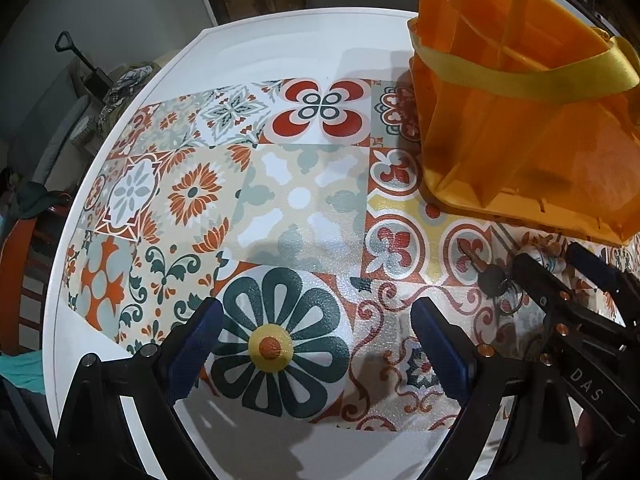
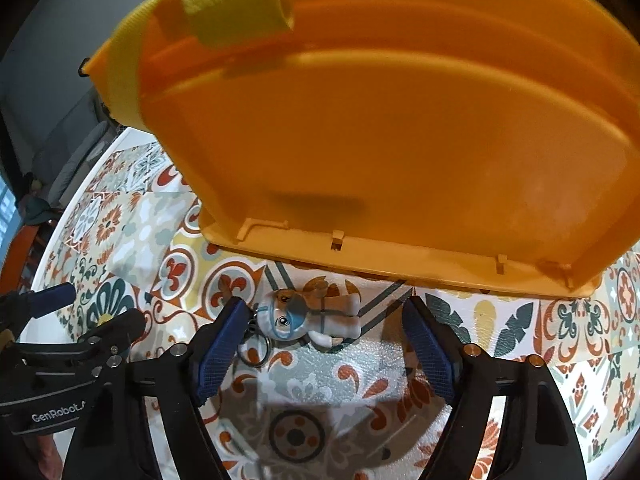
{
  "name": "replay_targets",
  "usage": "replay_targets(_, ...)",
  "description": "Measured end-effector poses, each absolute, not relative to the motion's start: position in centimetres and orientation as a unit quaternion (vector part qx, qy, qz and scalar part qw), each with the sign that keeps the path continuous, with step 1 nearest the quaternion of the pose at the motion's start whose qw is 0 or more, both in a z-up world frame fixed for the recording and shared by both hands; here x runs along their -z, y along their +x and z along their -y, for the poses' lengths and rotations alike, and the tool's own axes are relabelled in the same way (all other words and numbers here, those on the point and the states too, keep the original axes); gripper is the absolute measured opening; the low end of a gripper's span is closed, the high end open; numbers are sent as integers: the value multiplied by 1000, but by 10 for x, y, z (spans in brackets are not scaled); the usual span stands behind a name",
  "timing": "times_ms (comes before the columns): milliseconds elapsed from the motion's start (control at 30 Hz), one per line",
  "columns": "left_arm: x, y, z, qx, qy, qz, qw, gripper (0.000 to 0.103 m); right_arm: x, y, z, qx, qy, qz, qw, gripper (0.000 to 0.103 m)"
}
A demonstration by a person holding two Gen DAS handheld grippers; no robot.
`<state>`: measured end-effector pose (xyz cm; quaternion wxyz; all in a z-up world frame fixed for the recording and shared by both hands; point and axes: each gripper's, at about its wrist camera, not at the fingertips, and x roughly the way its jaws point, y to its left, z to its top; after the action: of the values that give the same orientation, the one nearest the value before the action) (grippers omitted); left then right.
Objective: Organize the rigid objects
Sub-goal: 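Close the right tool around the astronaut keychain figure, then lift and carry the figure over the crate with the right tool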
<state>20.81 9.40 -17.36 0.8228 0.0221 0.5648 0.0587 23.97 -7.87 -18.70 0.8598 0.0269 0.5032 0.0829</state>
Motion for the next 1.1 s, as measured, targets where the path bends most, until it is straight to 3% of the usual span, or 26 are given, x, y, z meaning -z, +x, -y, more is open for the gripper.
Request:
replay_targets(133,177,211,-94,-60,20,-567,821,96,187,239,76,-91,16,-499,862,71)
replay_targets(200,177,211,-94,-60,19,-567,822,96,186,238,74,-98,9,-499,861,57)
replay_targets(233,176,211,-93,-60,19,-566,822,96,185,238,73,-102,8,-499,860,55)
replay_targets(1000,130,182,-78,-23,9,-533,846,96,142,207,95,-68,25,-500,863,55)
replay_targets(1100,121,177,-75,-16,6,-525,851,100,133,201,98,-64,24,-496,866,55)
